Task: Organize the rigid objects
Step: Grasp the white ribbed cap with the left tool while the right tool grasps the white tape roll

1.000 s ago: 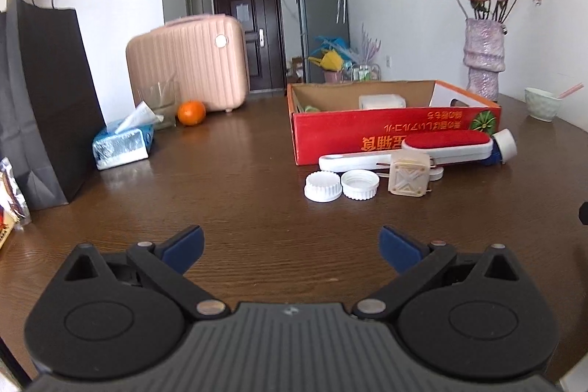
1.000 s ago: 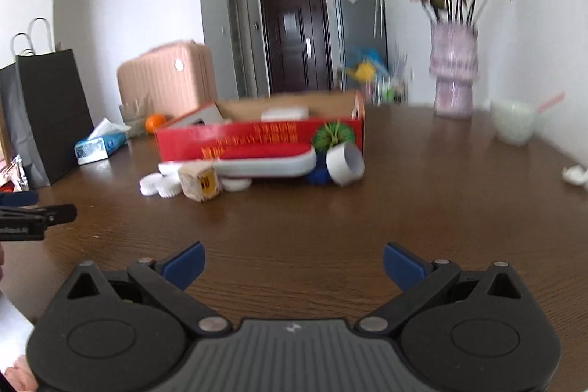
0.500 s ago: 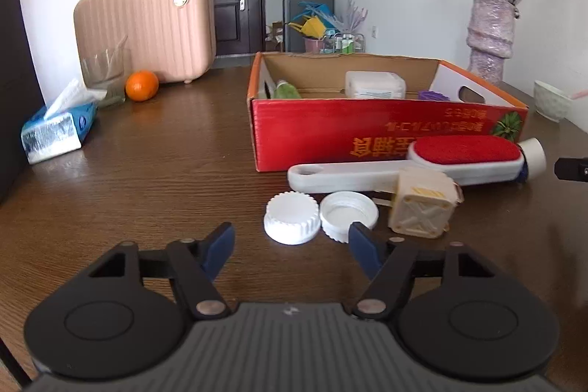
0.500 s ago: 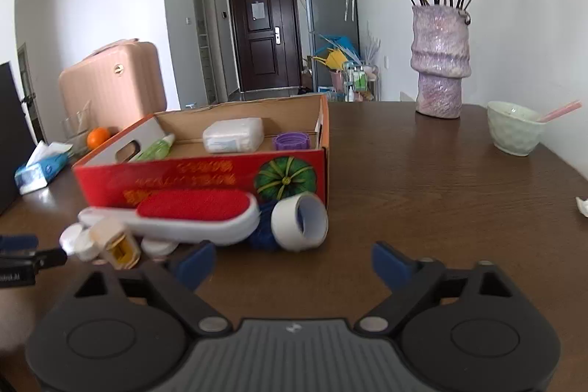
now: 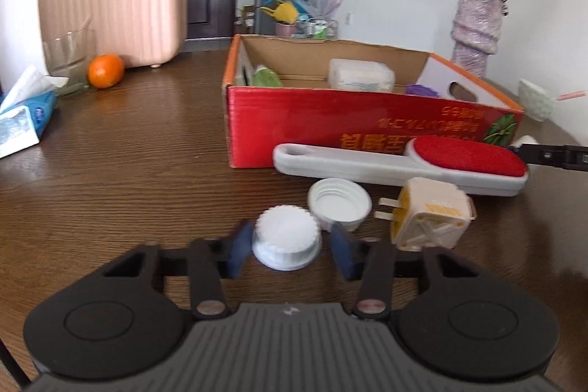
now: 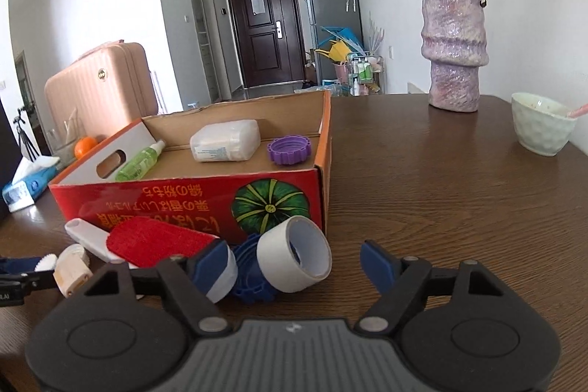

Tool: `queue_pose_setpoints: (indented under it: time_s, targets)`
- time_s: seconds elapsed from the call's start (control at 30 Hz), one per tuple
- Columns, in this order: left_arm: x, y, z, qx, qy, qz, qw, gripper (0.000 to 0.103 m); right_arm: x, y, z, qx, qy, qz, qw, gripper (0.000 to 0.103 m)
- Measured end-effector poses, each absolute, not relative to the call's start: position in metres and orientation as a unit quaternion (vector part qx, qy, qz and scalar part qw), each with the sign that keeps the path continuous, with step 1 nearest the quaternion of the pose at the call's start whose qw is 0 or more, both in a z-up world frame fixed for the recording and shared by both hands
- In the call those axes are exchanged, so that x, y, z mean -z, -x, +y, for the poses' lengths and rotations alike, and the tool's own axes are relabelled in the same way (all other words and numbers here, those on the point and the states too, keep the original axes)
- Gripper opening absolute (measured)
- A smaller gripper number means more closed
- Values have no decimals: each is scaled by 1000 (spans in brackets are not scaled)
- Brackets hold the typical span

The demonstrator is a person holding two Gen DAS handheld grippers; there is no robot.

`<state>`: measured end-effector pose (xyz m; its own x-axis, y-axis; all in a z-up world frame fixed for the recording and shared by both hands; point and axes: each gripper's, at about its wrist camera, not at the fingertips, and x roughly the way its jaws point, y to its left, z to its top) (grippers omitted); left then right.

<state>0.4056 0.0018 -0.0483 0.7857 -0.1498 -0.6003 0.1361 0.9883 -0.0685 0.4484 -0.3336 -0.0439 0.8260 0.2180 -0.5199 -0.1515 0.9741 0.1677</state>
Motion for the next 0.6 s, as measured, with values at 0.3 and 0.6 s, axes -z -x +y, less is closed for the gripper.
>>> queue_pose_setpoints:
  time_s: [0.3, 0.6]
  targets:
    - [47, -384, -1, 51, -4, 318, 947, 40, 46, -435, -335, -85, -75, 287, 951, 13]
    - [31, -310, -3, 41, 8, 317, 947, 40, 29, -349, -327, -114, -38, 276, 954, 5]
